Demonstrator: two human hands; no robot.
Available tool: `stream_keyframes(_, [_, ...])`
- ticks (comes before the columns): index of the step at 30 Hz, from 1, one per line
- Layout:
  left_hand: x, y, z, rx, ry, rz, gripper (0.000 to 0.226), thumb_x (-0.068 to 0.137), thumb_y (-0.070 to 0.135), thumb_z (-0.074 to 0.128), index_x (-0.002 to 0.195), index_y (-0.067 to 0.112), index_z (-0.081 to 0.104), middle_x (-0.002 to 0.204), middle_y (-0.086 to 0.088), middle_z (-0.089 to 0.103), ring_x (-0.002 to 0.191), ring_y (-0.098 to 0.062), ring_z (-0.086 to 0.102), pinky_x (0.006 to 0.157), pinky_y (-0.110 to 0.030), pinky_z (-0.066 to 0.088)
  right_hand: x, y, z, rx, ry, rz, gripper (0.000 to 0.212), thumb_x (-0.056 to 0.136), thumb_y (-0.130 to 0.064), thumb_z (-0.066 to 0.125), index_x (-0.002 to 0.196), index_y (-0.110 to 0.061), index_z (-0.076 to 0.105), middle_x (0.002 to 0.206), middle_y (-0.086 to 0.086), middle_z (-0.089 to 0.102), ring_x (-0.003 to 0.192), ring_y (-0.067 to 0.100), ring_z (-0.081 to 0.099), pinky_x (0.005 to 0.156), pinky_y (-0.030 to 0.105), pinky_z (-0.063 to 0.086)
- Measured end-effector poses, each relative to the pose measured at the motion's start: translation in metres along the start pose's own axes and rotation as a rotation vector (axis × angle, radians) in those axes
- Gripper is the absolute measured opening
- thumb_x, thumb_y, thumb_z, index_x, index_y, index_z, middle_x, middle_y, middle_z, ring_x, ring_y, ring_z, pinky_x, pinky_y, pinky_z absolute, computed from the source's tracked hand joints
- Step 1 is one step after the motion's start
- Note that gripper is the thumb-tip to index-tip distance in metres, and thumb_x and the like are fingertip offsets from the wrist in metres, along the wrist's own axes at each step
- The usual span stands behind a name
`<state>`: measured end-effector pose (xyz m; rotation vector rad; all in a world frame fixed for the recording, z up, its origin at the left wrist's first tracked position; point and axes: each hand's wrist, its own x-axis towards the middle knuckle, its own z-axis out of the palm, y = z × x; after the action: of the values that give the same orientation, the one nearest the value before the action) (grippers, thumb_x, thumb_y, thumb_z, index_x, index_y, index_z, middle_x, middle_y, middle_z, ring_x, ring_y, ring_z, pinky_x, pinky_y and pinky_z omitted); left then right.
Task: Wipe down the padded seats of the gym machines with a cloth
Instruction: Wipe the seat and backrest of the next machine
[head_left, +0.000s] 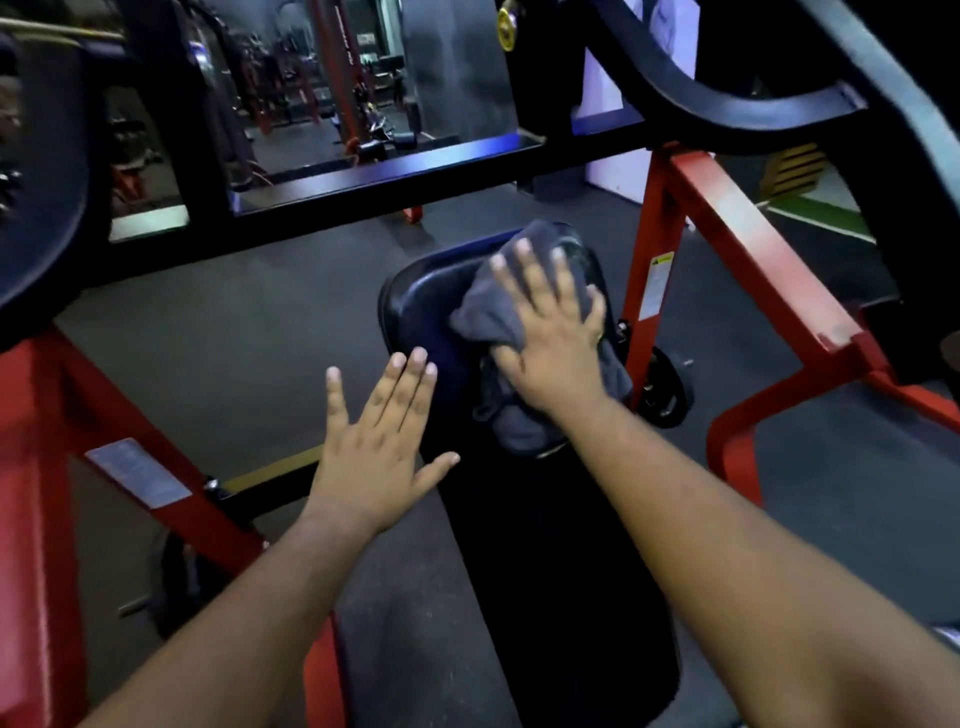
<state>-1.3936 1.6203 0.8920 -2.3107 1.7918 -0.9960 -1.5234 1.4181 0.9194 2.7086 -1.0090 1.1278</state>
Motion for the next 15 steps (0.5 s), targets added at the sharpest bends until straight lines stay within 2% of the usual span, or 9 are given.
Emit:
stream_keyframes(3, [-0.003,-0.008,-0.008,0.031,-0.053,-0.001,0.096,0.094,0.071,0.031,0.164,0.009,0.006,0.173,-0.006,-0.004,0.160,-0.021,0.002,0.118,-0.075,0.000,0.036,-0.013,-0.010,0.115,0.081,0.342,0.083,0.084,-0.053,0.044,0.162,-0.038,0.019,0.172,-0.008,0.010,0.158,0.028,0.007,0.114,0.068,0.021])
stream_keyframes(4, [-0.003,-0.008,-0.009,0.033,-0.063,-0.007,0.096,0.094,0.071,0.027,0.164,0.009,0.004,0.173,-0.006,-0.005,0.160,-0.020,0.000,0.118,-0.075,-0.001,0.038,-0.030,-0.010,0.138,0.097,0.396,0.083,0.083,-0.054,0.042,0.162,-0.038,0.020,0.172,-0.009,0.011,0.158,0.029,0.007,0.113,0.069,0.021])
stream_keyframes(5, [-0.004,-0.008,-0.009,0.027,-0.073,-0.022,0.095,0.094,0.070,0.026,0.164,0.008,0.005,0.173,-0.007,-0.004,0.160,-0.020,0.001,0.118,-0.075,-0.002,0.036,-0.049,-0.009,0.153,0.094,0.370,0.084,0.082,-0.055,0.041,0.162,-0.037,0.021,0.172,-0.009,0.011,0.158,0.030,0.006,0.114,0.070,0.020])
stream_keyframes(8, [-0.015,-0.008,-0.008,-0.003,-0.104,-0.040,0.093,0.092,0.067,0.032,0.161,0.006,0.023,0.171,-0.010,0.009,0.159,-0.021,0.010,0.118,-0.075,0.003,0.026,-0.086,-0.010,0.086,-0.014,-0.015,0.086,0.079,-0.058,0.049,0.160,-0.041,0.024,0.170,-0.012,0.015,0.158,0.026,0.006,0.113,0.069,0.016])
stream_keyframes(10, [-0.021,-0.010,-0.008,-0.016,-0.131,-0.021,0.093,0.091,0.068,0.033,0.161,0.008,0.022,0.171,-0.008,0.008,0.159,-0.019,0.009,0.119,-0.074,0.003,0.046,-0.062,-0.020,0.012,-0.095,-0.216,0.085,0.077,-0.061,0.049,0.158,-0.047,0.025,0.170,-0.014,0.016,0.157,0.023,0.008,0.113,0.067,0.017])
stream_keyframes(11, [-0.022,-0.012,-0.010,-0.016,-0.146,-0.006,0.093,0.093,0.069,0.033,0.163,0.009,0.016,0.172,-0.007,0.004,0.159,-0.019,0.005,0.119,-0.073,0.001,0.054,-0.043,-0.024,-0.039,-0.106,-0.246,0.085,0.077,-0.061,0.048,0.157,-0.048,0.026,0.170,-0.014,0.018,0.157,0.021,0.012,0.113,0.065,0.019])
stream_keyframes(12, [-0.022,-0.014,-0.011,-0.018,-0.152,0.001,0.093,0.096,0.070,0.031,0.163,0.011,0.009,0.172,-0.006,-0.002,0.159,-0.019,-0.001,0.120,-0.072,-0.003,0.060,-0.022,-0.029,-0.060,-0.102,-0.211,0.083,0.077,-0.060,0.046,0.157,-0.048,0.028,0.169,-0.012,0.019,0.157,0.021,0.014,0.114,0.063,0.021])
stream_keyframes(13, [-0.021,-0.016,-0.014,-0.024,-0.161,0.006,0.093,0.097,0.071,0.029,0.163,0.012,0.001,0.171,-0.005,-0.009,0.158,-0.019,-0.007,0.119,-0.071,-0.006,0.063,-0.003,-0.031,-0.021,-0.082,-0.097,0.081,0.078,-0.059,0.045,0.156,-0.045,0.031,0.169,-0.010,0.021,0.157,0.021,0.016,0.114,0.062,0.021])
stream_keyframes(15, [-0.018,-0.018,-0.019,-0.027,-0.181,0.028,0.094,0.097,0.073,0.028,0.161,0.014,-0.007,0.169,-0.004,-0.018,0.157,-0.018,-0.016,0.119,-0.071,-0.008,0.056,0.015,-0.029,0.166,0.008,0.275,0.075,0.082,-0.055,0.045,0.154,-0.038,0.037,0.170,-0.008,0.020,0.157,0.021,0.015,0.117,0.063,0.019])
